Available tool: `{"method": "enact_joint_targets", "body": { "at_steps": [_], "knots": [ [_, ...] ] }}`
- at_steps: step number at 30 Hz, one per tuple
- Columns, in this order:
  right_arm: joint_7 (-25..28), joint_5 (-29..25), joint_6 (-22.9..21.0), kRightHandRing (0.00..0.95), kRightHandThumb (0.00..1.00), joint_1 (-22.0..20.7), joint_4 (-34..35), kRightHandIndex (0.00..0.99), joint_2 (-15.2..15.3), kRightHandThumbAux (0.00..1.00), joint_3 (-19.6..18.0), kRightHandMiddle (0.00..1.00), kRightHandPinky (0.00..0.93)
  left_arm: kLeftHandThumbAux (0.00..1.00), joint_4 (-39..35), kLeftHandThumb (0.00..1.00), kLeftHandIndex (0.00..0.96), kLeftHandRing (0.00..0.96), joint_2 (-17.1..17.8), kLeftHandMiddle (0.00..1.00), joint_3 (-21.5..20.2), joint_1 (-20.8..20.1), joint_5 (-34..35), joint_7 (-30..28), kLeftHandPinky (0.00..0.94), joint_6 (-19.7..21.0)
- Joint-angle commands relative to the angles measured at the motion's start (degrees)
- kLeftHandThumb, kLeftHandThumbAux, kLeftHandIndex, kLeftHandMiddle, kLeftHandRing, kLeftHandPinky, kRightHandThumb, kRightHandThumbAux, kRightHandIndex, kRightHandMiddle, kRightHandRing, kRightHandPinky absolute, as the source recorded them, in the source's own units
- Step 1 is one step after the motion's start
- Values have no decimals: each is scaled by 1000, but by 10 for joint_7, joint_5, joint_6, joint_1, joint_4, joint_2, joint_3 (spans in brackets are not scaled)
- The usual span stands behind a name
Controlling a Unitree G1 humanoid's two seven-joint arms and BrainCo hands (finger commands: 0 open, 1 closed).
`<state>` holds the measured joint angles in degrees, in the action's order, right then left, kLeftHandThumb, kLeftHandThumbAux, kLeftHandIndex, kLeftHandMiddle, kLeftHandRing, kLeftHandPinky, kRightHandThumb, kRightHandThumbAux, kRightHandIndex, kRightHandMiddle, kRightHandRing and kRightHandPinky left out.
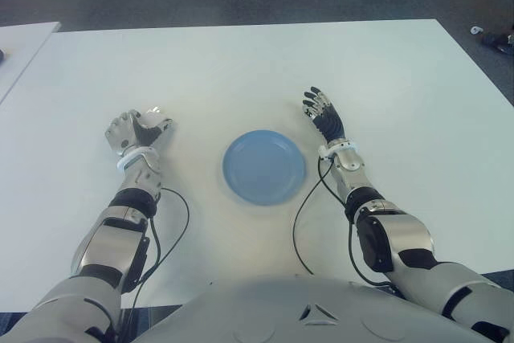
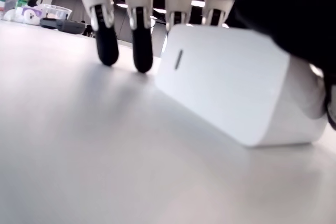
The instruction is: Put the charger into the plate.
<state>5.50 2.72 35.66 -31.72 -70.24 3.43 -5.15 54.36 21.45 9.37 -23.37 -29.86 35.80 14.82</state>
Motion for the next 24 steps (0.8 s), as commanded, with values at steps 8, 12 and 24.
{"method": "enact_joint_targets", "body": {
  "at_steps": [8, 12, 24],
  "knots": [
    [6, 4, -42, 143, 68, 38, -25, 19, -5, 590, 5, 157, 117, 677, -28, 728, 436, 700, -34, 711, 0, 37, 15, -34, 681, 58],
    [8, 3, -43, 140, 61, 38, -25, 19, -5, 586, 5, 155, 108, 683, -49, 730, 440, 692, -31, 708, 0, 40, 16, -46, 661, 74],
    [10, 3, -46, 133, 42, 36, -26, 20, -3, 571, 5, 150, 98, 660, -133, 844, 432, 668, -21, 504, -2, 70, 14, -82, 654, 92]
  ]
}}
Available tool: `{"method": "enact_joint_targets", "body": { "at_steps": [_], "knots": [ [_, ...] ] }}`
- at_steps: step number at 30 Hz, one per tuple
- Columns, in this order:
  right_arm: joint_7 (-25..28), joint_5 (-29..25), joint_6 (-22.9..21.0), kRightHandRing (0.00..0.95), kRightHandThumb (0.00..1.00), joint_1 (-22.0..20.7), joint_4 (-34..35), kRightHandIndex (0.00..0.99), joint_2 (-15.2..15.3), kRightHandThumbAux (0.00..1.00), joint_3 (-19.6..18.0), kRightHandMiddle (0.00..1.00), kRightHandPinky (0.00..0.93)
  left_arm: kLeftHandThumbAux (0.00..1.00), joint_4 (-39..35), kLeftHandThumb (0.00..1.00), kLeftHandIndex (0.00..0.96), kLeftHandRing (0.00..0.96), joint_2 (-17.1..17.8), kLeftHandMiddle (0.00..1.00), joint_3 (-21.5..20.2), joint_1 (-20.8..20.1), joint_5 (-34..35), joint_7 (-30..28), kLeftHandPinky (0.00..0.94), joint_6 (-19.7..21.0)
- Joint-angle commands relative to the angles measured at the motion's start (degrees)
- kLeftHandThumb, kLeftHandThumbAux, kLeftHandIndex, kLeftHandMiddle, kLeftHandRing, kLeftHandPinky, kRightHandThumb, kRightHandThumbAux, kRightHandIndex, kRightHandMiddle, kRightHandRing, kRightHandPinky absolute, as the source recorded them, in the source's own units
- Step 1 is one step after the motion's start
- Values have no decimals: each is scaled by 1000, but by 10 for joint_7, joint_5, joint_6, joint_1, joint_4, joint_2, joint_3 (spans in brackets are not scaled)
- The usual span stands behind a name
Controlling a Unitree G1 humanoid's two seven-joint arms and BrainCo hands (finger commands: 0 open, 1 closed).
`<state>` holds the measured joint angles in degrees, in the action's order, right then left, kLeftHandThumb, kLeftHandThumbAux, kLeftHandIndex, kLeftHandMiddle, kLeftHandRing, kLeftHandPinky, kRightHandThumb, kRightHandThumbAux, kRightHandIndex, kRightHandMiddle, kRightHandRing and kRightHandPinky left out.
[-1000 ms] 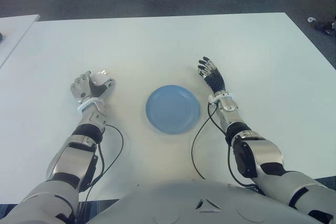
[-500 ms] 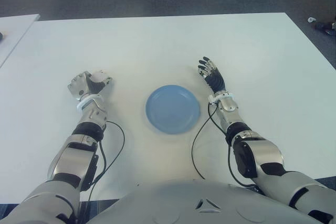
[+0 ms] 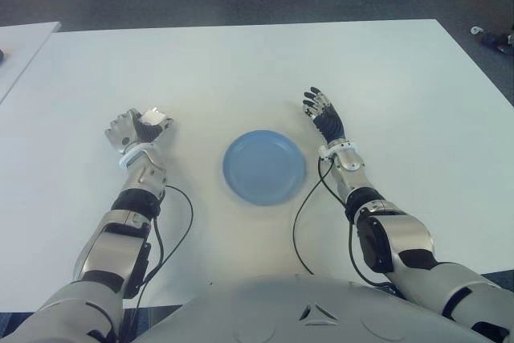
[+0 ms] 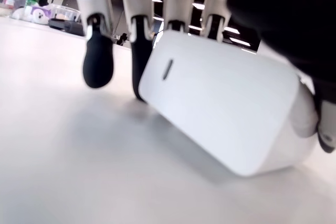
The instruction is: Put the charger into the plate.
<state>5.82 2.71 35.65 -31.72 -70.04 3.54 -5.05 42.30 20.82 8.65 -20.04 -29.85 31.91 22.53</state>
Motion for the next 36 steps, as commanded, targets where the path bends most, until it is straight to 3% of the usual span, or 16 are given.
{"method": "enact_joint_targets", "body": {
  "at_steps": [1, 15, 21, 26, 36],
  "knots": [
    [6, 4, -47, 133, 41, 36, -28, 20, -5, 570, 4, 150, 98, 660, -24, 845, 432, 670, -14, 503, 5, 40, 13, -47, 661, 18],
    [0, 5, -53, 141, 18, 33, -29, 24, -6, 552, 5, 159, 105, 665, -111, 846, 405, 760, -8, 520, -2, 73, 7, -64, 784, 7],
    [-1, 4, -55, 147, 29, 31, -31, 29, -7, 562, 4, 164, 119, 667, -298, 847, 400, 799, -10, 530, 7, 133, -20, -74, 820, 9],
    [1, 4, -54, 147, 44, 31, -31, 31, -9, 572, 4, 163, 123, 667, -335, 849, 399, 817, -5, 535, 15, 144, -29, -80, 830, -22],
    [0, 5, -54, 145, 64, 30, -32, 30, -11, 580, 6, 158, 125, 668, -456, 851, 398, 826, -31, 537, 42, 154, -68, -130, 829, 6]
  ]
}}
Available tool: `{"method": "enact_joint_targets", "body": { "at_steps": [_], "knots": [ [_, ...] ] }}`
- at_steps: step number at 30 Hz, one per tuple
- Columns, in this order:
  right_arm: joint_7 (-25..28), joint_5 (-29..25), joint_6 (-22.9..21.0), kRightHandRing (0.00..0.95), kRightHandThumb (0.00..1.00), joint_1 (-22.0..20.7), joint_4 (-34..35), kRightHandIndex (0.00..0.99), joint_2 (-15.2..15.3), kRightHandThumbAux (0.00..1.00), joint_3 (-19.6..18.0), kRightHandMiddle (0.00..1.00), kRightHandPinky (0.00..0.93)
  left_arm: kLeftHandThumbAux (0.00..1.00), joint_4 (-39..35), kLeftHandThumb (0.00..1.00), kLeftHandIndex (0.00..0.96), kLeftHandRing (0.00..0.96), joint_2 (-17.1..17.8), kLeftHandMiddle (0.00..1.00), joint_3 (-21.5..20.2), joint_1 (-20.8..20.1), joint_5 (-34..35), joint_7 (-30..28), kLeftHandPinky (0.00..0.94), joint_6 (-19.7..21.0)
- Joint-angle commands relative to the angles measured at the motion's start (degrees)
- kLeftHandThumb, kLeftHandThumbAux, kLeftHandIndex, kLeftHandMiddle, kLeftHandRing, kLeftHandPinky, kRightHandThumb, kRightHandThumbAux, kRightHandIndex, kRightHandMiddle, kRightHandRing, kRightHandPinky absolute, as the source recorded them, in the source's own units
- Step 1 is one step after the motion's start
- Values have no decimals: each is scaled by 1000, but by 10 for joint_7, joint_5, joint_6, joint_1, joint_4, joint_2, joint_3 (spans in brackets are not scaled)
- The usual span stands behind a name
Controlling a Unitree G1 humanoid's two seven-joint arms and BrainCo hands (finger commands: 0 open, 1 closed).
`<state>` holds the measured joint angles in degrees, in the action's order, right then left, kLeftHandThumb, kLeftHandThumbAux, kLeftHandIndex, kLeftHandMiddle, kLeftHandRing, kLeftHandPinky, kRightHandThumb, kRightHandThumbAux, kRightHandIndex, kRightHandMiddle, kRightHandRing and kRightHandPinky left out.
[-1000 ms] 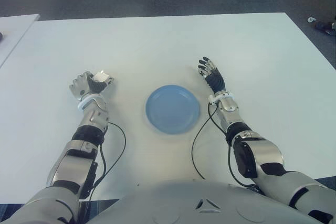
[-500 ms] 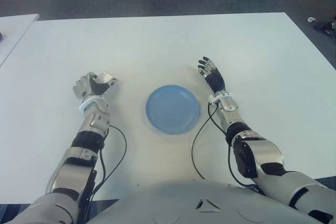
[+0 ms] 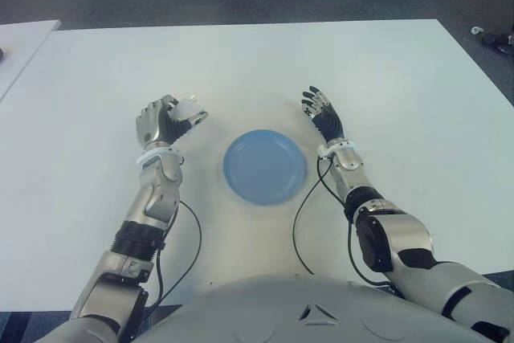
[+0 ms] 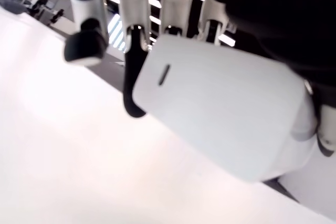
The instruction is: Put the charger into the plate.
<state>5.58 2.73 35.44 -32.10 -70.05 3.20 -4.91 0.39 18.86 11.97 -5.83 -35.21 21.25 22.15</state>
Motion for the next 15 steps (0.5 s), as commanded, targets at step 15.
{"method": "enact_joint_targets", "body": {
  "at_steps": [15],
  "knots": [
    [-4, 8, -55, 137, 68, 31, -35, 28, -12, 568, 7, 152, 120, 667, -54, 853, 400, 836, -30, 542, 60, 11, -35, -64, 832, -55]
  ]
}}
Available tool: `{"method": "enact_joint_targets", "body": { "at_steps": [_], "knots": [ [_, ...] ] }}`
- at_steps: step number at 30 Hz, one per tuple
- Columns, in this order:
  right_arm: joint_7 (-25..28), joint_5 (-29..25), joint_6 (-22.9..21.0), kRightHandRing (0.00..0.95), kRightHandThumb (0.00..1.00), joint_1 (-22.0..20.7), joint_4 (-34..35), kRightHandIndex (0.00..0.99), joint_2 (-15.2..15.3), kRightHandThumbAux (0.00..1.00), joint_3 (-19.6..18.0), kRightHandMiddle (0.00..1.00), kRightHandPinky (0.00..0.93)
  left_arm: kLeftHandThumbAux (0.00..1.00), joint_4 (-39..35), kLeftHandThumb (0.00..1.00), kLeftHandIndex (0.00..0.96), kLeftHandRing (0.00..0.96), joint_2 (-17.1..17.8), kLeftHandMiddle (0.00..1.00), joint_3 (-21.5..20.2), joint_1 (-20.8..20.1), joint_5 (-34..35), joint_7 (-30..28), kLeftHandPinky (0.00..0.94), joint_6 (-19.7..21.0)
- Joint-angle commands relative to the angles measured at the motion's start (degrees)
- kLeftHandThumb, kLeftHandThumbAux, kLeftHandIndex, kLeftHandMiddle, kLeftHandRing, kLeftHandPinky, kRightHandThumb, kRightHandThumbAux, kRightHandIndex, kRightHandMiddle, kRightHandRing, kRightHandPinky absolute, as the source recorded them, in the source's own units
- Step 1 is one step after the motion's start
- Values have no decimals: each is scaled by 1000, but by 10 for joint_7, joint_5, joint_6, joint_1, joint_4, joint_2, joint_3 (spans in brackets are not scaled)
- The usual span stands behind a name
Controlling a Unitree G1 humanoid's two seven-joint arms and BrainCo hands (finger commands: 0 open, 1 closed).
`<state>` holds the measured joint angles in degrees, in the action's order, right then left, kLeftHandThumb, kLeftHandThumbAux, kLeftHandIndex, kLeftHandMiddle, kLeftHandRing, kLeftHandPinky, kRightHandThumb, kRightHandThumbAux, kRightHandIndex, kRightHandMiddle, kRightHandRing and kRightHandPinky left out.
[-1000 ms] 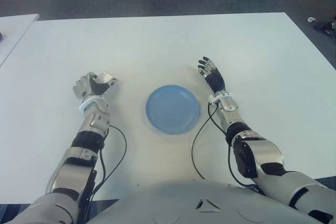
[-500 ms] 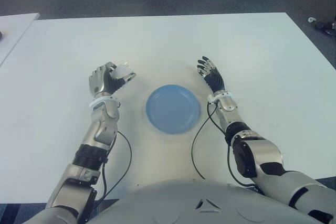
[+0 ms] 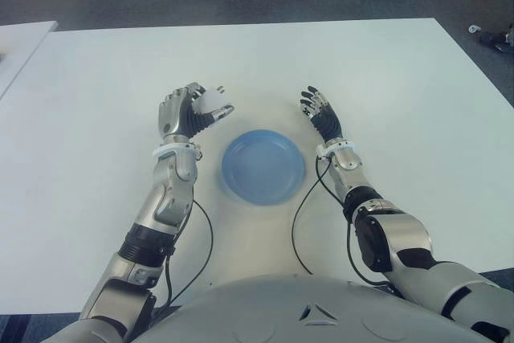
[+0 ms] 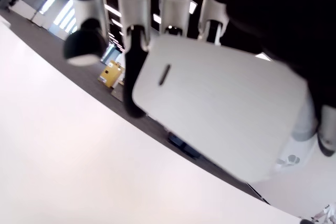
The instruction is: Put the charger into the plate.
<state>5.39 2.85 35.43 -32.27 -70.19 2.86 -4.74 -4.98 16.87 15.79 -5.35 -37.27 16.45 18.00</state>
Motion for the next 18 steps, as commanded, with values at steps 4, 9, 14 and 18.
{"method": "enact_joint_targets", "body": {
  "at_steps": [4, 9, 14, 18],
  "knots": [
    [-4, 7, -55, 139, 67, 31, -34, 27, -10, 571, 6, 152, 122, 667, -8, 853, 400, 837, -10, 542, 40, 11, -20, -30, 833, -32],
    [-3, 6, -56, 139, 68, 30, -34, 26, -11, 578, 6, 150, 124, 666, -14, 853, 401, 839, -11, 544, 51, 16, -25, -45, 840, -44],
    [-1, 5, -55, 134, 66, 30, -34, 22, -11, 578, 6, 144, 122, 667, -26, 853, 400, 839, -15, 544, 72, 21, -37, -67, 845, -47],
    [-1, 6, -55, 131, 63, 29, -34, 20, -12, 575, 7, 139, 119, 667, -29, 853, 400, 839, -17, 544, 78, 22, -39, -80, 846, -51]
  ]
}}
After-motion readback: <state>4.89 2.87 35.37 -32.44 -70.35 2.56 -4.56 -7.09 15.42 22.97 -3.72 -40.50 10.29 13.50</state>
